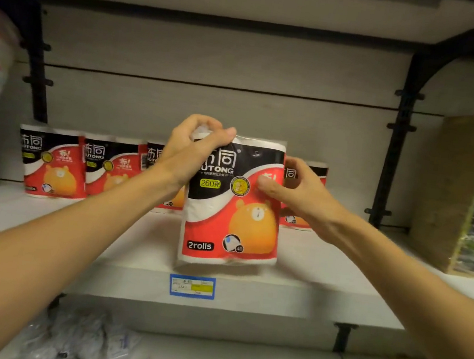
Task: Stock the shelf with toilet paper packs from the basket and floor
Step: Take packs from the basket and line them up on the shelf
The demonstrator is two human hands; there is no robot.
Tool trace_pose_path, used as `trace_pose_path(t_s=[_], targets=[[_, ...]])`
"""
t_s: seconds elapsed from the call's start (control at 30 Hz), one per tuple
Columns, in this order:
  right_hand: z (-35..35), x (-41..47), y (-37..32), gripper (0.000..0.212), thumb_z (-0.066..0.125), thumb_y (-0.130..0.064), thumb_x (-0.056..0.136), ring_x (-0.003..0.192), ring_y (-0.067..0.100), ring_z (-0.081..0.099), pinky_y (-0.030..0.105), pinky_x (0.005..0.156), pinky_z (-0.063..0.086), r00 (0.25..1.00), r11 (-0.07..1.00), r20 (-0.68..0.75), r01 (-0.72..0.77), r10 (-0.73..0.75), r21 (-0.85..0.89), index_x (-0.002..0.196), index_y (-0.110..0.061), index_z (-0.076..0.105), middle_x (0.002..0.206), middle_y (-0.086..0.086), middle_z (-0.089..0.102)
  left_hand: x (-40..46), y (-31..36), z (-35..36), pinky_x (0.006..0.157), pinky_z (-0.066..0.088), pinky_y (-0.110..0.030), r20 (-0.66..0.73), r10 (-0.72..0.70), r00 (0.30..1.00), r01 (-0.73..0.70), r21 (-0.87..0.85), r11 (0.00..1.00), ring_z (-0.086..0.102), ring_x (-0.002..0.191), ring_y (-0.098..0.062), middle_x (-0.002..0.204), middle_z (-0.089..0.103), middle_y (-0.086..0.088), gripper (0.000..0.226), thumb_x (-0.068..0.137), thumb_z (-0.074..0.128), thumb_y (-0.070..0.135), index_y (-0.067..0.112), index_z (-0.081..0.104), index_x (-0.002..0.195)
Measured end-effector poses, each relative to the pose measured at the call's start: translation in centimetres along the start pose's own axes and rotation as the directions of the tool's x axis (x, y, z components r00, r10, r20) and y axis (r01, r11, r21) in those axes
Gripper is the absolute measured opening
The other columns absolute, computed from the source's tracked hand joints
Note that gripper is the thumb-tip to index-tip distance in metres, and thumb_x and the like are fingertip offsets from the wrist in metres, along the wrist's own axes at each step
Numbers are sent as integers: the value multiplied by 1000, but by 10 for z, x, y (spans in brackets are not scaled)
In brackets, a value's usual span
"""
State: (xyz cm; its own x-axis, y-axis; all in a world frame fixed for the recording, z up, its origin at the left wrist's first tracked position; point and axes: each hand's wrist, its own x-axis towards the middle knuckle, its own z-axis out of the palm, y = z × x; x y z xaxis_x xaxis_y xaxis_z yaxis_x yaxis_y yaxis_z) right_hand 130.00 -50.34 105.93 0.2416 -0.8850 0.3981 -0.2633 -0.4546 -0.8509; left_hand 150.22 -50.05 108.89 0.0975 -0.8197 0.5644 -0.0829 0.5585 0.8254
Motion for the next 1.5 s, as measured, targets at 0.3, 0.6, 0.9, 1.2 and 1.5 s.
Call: trace_pose_path(t_s=[0.3, 0.6, 0.9, 1.2, 1.5], targets=[[-21, -16, -5, 52, 85, -33, 66, 78, 8, 71, 18, 57, 55, 970, 999, -242, 29, -38, -44, 110, -27, 58, 96, -7, 69, 0, -14, 12, 73, 54, -28, 102, -37, 994, 49, -117, 992, 69, 87, -12, 100, 68, 0, 55, 70, 74, 51, 22, 56, 113], [-118, 0, 49, 78, 88, -26, 66, 100, 17, 62, 40, 87, 55, 767, 987, -640, -60, -48, -146, 131, -24, 46, 115, -2, 60, 9, -34, 33, 81, 56, -30, 13, -99, 995, 99, -8, 995, 67, 100, -15, 109, 66, -5, 40, 84, 66, 47, 22, 56, 113], [-177, 42, 115, 82, 89, -44, 56, 108, 31, 61, 55, 92, 51, 664, 956, -738, -275, 116, -98, 126, -31, 50, 120, 7, 61, 16, -52, 77, 86, 57, -37, 4, -128, 992, 128, 63, 990, 69, 93, -18, 103, 69, -7, 29, 88, 64, 41, 21, 60, 109], [-170, 70, 139, 64, 82, -32, 73, 112, 33, 59, 50, 98, 49, 621, 947, -735, -310, 272, 89, 130, -21, 56, 123, 11, 62, 13, -61, 78, 78, 56, -34, -49, -165, 985, 169, 103, 980, 70, 85, -17, 99, 71, -8, 19, 90, 63, 36, 21, 62, 102], [-157, 73, 129, 88, 75, -29, 80, 138, 42, 28, 53, 113, 30, 565, 937, -789, -348, 241, 37, 148, -10, 23, 151, 21, 31, 1, -56, 71, 80, 56, -34, -87, -187, 978, 197, 120, 973, 69, 84, -15, 96, 71, -5, 19, 90, 63, 37, 22, 62, 102]])
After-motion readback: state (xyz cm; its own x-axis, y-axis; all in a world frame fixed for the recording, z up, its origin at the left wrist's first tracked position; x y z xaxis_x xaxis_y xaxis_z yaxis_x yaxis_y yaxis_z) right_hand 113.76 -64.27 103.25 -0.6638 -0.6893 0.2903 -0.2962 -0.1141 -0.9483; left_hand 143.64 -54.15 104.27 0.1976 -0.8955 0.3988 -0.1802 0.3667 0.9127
